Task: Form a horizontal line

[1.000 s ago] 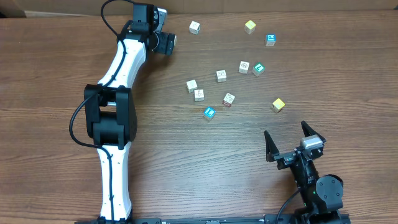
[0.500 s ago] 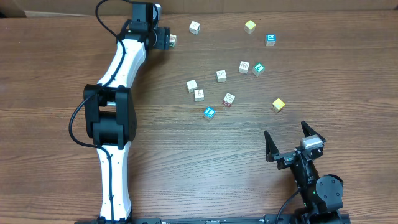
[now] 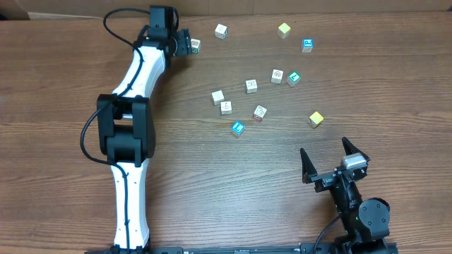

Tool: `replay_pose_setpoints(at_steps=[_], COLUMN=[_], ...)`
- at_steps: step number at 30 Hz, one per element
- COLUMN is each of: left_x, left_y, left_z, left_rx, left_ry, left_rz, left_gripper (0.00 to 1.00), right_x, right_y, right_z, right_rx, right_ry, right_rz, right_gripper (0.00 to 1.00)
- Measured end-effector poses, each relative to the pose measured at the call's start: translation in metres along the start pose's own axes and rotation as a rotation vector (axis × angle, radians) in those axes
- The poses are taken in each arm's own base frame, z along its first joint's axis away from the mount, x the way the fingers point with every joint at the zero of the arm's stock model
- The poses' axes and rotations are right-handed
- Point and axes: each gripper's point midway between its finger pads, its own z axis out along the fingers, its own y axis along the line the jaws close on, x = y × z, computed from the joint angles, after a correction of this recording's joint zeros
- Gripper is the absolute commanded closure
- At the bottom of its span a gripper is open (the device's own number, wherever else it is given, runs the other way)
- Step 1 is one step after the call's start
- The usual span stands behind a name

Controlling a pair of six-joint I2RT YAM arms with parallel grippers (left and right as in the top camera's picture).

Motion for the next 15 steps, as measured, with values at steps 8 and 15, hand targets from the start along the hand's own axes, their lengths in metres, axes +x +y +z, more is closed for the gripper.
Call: replay_pose_setpoints(at_steps=[8,15], left_x=[0.0004,-0.0028], left_y=[0.0011,0.0004], left_z=[0.0096,0.0095], left_rx=[-0.002,0.001], left_ry=[-0.019,-0.032], left_rz=[-0.022,-0.025], left_gripper=[0.39,0.44], right_x=[0.0,-0.0001], right_y=[0.0,0.0], right_z=[0.0,0.0], right_rx=[0.0,0.0], right_ry=[0.0,0.0], right_rz=[0.0,0.0], right_gripper=[0.0,0.0])
